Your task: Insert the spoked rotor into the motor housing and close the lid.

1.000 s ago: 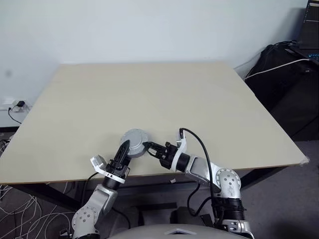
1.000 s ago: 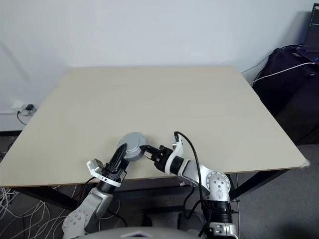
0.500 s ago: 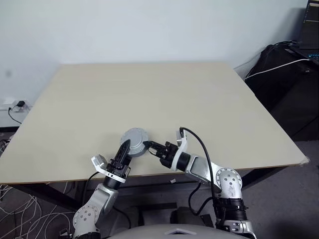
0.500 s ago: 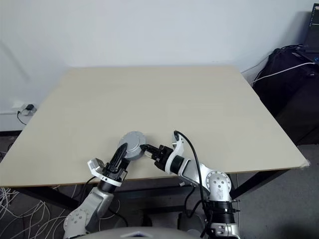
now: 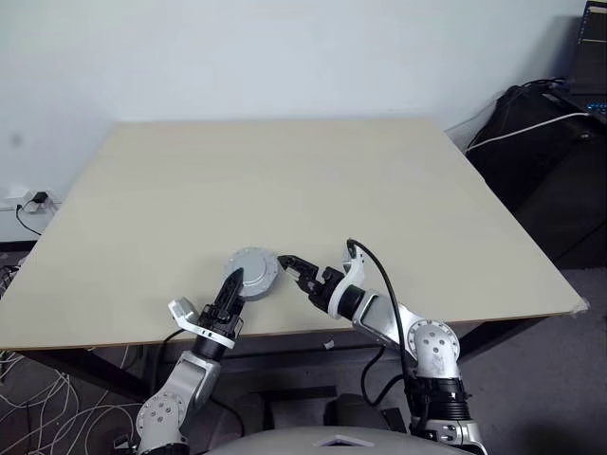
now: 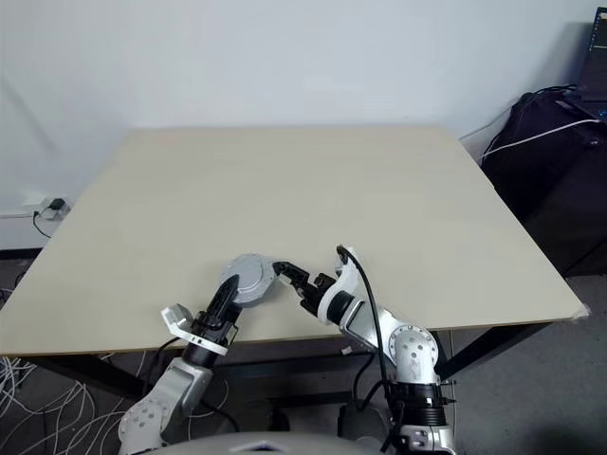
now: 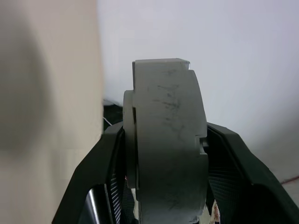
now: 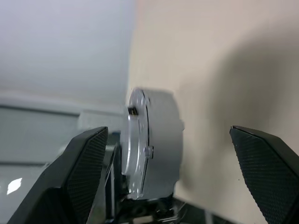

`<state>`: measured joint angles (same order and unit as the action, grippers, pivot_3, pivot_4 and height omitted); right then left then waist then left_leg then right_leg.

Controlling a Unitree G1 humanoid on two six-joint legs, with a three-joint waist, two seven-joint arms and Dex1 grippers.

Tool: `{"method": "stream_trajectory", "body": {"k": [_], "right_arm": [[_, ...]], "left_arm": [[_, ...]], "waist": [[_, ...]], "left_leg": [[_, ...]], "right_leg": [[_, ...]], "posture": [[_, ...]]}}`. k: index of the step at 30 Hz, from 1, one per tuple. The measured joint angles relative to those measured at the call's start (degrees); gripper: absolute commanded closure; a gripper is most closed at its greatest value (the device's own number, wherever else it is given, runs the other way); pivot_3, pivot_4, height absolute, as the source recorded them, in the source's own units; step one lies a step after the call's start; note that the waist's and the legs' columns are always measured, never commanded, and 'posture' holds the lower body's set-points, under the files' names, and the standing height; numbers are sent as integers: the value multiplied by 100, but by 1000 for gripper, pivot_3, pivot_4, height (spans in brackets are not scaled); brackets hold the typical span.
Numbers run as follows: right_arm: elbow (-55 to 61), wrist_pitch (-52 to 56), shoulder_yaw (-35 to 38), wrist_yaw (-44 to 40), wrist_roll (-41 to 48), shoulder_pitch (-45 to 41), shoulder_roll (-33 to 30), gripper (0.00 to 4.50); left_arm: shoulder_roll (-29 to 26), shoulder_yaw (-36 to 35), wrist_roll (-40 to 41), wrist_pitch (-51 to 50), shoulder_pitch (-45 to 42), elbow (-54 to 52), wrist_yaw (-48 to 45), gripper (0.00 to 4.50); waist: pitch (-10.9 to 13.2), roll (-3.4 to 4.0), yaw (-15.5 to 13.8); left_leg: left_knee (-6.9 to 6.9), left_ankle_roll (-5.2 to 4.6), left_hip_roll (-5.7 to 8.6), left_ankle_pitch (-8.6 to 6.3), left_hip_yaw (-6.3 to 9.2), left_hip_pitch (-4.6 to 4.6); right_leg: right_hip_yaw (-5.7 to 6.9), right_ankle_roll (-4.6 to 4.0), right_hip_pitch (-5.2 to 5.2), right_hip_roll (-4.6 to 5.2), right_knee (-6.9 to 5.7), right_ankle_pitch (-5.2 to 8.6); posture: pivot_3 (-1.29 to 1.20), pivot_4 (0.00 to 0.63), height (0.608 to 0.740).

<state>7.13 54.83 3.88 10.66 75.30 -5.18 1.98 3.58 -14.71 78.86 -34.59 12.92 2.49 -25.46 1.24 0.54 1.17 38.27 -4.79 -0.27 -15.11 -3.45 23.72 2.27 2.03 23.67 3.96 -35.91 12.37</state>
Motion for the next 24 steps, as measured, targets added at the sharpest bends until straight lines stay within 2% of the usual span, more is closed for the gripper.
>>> {"method": "stream_trajectory", "body": {"k": [4,8,13,15,19,24], "right_arm": [[192,-136,-36,-344,-293,180,-186,0],[859,-445,-701,-1219,-1387,344,-984,0],[1173,-1176,-1151,-2005,-2500,631,-1353,0],[1212,-1623,-1373,-2230,-3136,678,-1560,0],[1136,-3140,-2116,-2537,-5059,905,-2067,0],[841,-4104,-2397,-2725,-6133,1143,-2099,0]], "left_arm": [[28,-110,-296,663,-179,0,470,2389],[76,-246,-451,1402,-665,-2,864,2390],[103,-471,-468,2086,-1298,12,1174,2390],[103,-492,-470,2201,-1438,104,1205,2390],[96,-673,-594,2463,-1688,628,1406,2390],[96,-826,-729,2693,-1942,1125,1547,2390]], "waist": [[0,-1,-36],[-8,-13,-63],[-15,-25,-58],[-16,-26,-58],[-7,-39,-54],[7,-71,-62]], "left_leg": [[4,0,0,0,-1,2],[16,-3,2,-2,0,2],[31,-3,1,-1,-1,6],[41,-4,2,-2,-2,4],[71,-9,-1,-6,0,4],[89,-4,-9,-7,-2,4]], "right_leg": [[-1,0,-1,2,0,-1],[3,2,-6,2,0,-2],[-1,11,-25,-10,-3,-9],[-2,18,-25,-12,-1,-13],[-2,38,-26,-18,-1,-16],[-3,50,-32,-24,-2,-27]], "posture": [[0,0,740],[0,0,740],[0,0,740],[0,0,740],[0,0,740],[0,0,740]]}}
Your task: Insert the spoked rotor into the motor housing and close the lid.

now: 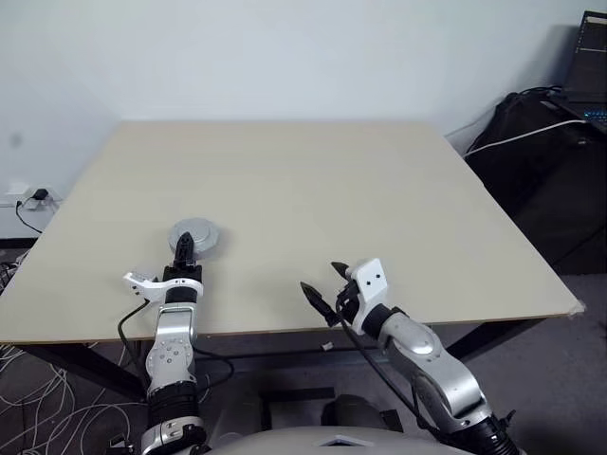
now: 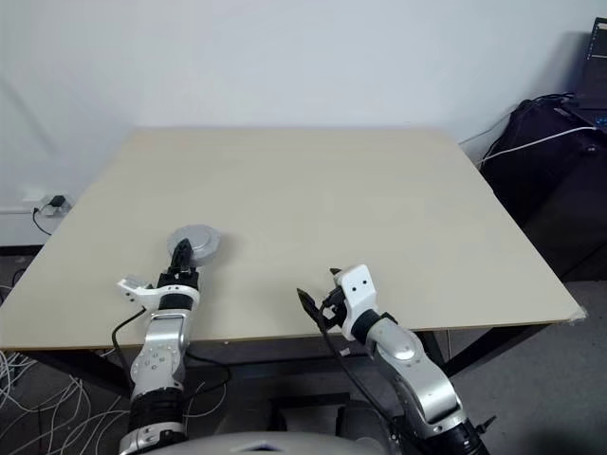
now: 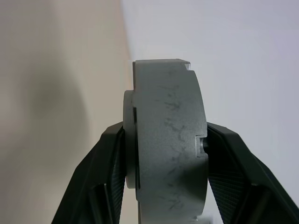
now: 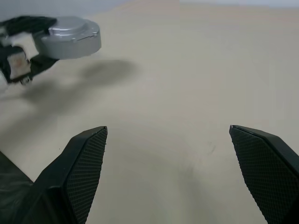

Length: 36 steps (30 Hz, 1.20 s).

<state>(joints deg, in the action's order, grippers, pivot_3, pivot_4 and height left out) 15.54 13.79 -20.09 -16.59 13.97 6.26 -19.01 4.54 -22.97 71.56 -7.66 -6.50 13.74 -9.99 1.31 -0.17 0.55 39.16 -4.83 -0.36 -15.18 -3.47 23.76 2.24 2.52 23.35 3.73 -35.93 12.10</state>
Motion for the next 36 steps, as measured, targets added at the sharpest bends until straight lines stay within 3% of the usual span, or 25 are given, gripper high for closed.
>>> {"method": "stream_trajectory", "body": {"k": [15,25,32,36], "right_arm": [[-140,-252,92,-523,-340,224,84,0],[-166,-223,149,-593,-464,296,207,0],[-186,-197,152,-596,-555,297,300,0],[-186,-179,158,-594,-582,305,328,0]], "left_arm": [[92,-741,-332,264,-625,1137,-262,2390],[81,-907,-780,710,-830,1333,258,2390],[91,-892,-900,758,-884,1285,418,179],[95,-845,-1043,776,-880,1195,600,16]], "waist": [[7,-39,2],[4,-42,-2],[-12,-27,-1],[-28,-7,10]], "left_leg": [[1,26,-4,-14,-5,1],[2,27,-10,-14,-8,-3],[4,28,-11,-14,-9,-19],[4,31,-17,-12,-8,-29]], "right_leg": [[-2,-17,5,1,0,-14],[-3,-22,2,-2,-1,-19],[-3,-22,-12,-1,-3,-23],[-3,-27,-17,-7,-8,-27]], "posture": [[0,0,740],[0,0,740],[0,0,740],[0,0,740]]}}
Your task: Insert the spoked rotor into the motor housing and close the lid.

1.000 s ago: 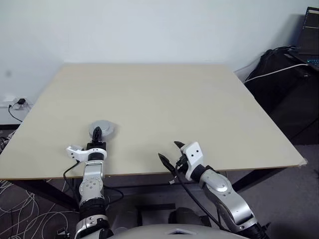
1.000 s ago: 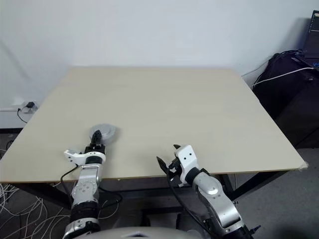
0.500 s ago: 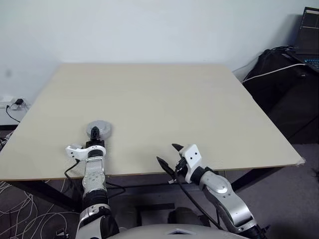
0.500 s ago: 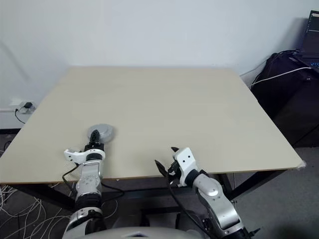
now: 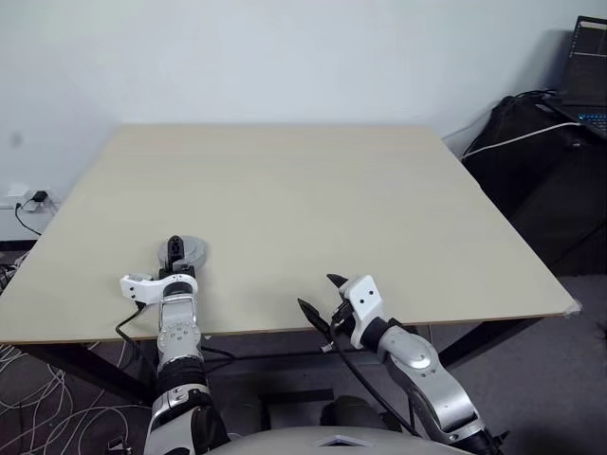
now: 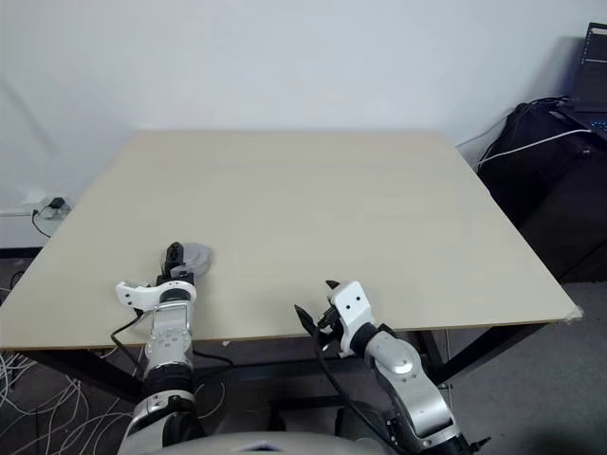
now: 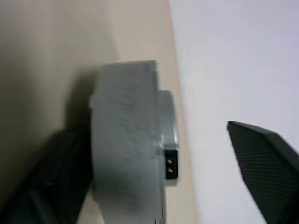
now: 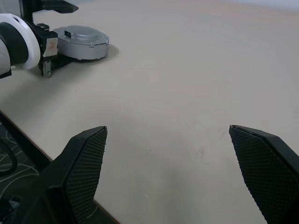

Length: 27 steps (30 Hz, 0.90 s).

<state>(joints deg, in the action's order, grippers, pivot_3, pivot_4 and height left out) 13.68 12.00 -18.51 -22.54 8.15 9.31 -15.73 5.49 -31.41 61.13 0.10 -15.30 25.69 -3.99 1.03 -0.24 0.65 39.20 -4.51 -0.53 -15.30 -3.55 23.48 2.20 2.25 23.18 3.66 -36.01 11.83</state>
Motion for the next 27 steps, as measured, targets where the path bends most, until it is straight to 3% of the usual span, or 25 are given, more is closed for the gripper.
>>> {"method": "stream_trajectory", "body": {"k": [7,20,22,25,27], "right_arm": [[-1,110,30,-3,-5,4,39,0],[-3,243,56,-126,25,-2,155,0],[-2,242,106,-127,44,-1,201,0],[-2,218,203,-101,121,13,318,0],[-10,44,212,-24,80,89,398,0]], "left_arm": [[16,193,-100,-362,504,-692,305,16],[-134,999,-37,-1767,2749,-2989,617,16],[-201,1418,-291,-1947,3069,-3296,468,16],[-349,2267,-1284,-1905,3367,-3585,151,16],[-787,3055,-2425,-1541,3251,-3580,-156,16]], "waist": [[-10,-9,7],[-59,50,46],[-64,62,19],[-58,73,-55],[-52,69,-73]], "left_leg": [[-4,3,0,-3,-8,11],[-8,7,-4,-10,-17,3],[-9,6,3,-10,-17,5],[-9,5,9,-11,-18,15],[-13,6,6,-11,-18,18]], "right_leg": [[-13,-5,17,-1,4,0],[-28,21,22,36,0,16],[-27,19,23,42,2,15],[-16,20,26,55,3,15],[-13,22,33,51,0,16]], "posture": [[0,0,740],[0,0,740],[0,0,740],[0,0,740],[0,0,740]]}}
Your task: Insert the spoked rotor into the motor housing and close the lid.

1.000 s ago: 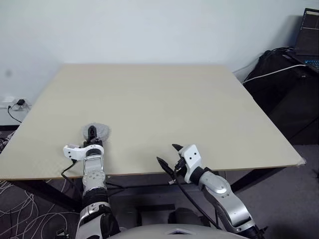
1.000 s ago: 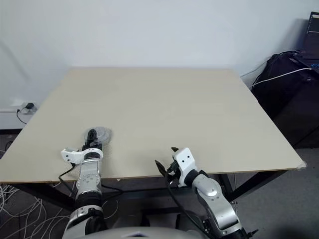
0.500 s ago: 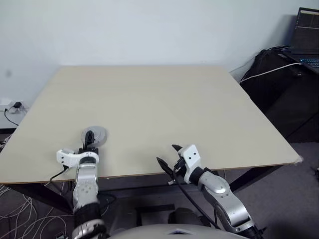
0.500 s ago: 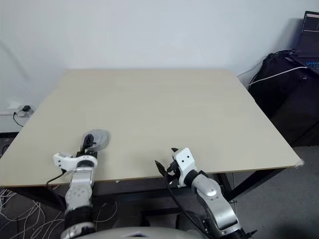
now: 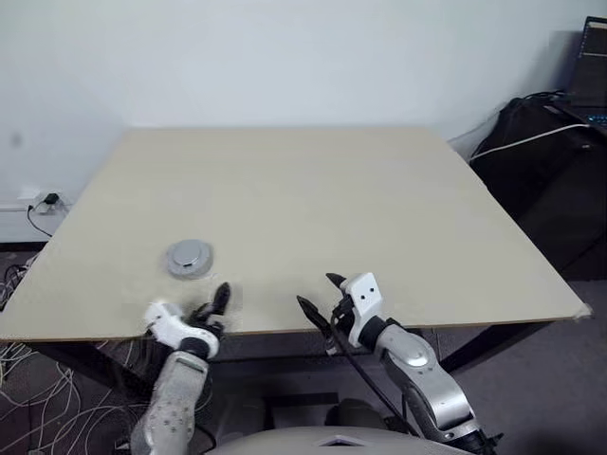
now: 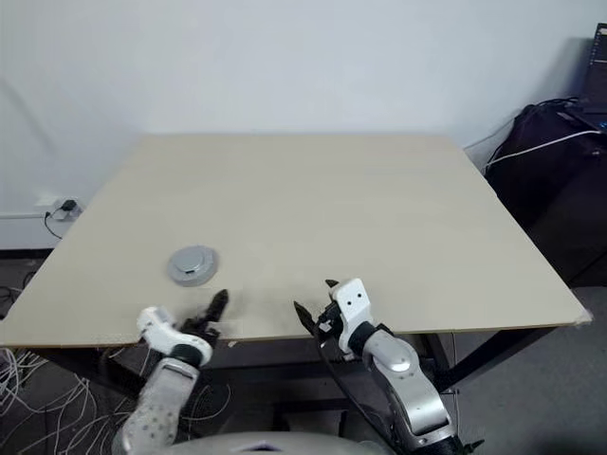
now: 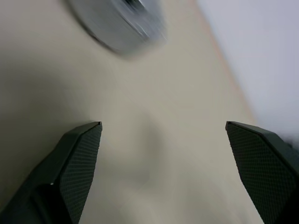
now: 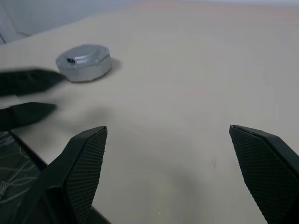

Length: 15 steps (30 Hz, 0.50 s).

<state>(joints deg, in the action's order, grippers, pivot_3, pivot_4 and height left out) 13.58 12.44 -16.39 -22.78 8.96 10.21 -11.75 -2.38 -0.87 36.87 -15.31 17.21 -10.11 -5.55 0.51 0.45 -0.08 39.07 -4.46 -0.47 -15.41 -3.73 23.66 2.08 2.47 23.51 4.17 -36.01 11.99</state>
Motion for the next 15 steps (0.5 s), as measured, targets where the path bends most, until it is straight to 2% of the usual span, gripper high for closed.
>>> {"method": "stream_trajectory", "body": {"k": [5,9,12,15], "right_arm": [[-256,-638,68,401,-575,225,-94,0],[-411,-1068,249,748,-765,439,42,0],[-421,-1246,375,989,-870,559,134,0],[-423,-1362,408,1074,-977,642,126,0]], "left_arm": [[-329,743,-2098,1861,-514,371,-451,16],[-428,907,-3242,2955,-581,1039,-288,16],[-540,970,-3819,3502,-599,1473,-200,16],[-555,1003,-3958,3735,-597,1698,-205,16]], "waist": [[-13,41,44],[-12,42,38],[-10,43,20],[-9,40,10]], "left_leg": [[-20,2,-3,0,-9,-4],[-33,3,-9,1,-11,-1],[-35,3,-8,1,-12,0],[-34,2,-7,0,-13,-1]], "right_leg": [[-3,-15,16,7,1,-9],[-2,-43,27,-1,1,-4],[-1,-43,28,1,3,-2],[0,-39,25,10,2,0]], "posture": [[0,0,740],[0,0,740],[0,0,740],[0,0,740]]}}
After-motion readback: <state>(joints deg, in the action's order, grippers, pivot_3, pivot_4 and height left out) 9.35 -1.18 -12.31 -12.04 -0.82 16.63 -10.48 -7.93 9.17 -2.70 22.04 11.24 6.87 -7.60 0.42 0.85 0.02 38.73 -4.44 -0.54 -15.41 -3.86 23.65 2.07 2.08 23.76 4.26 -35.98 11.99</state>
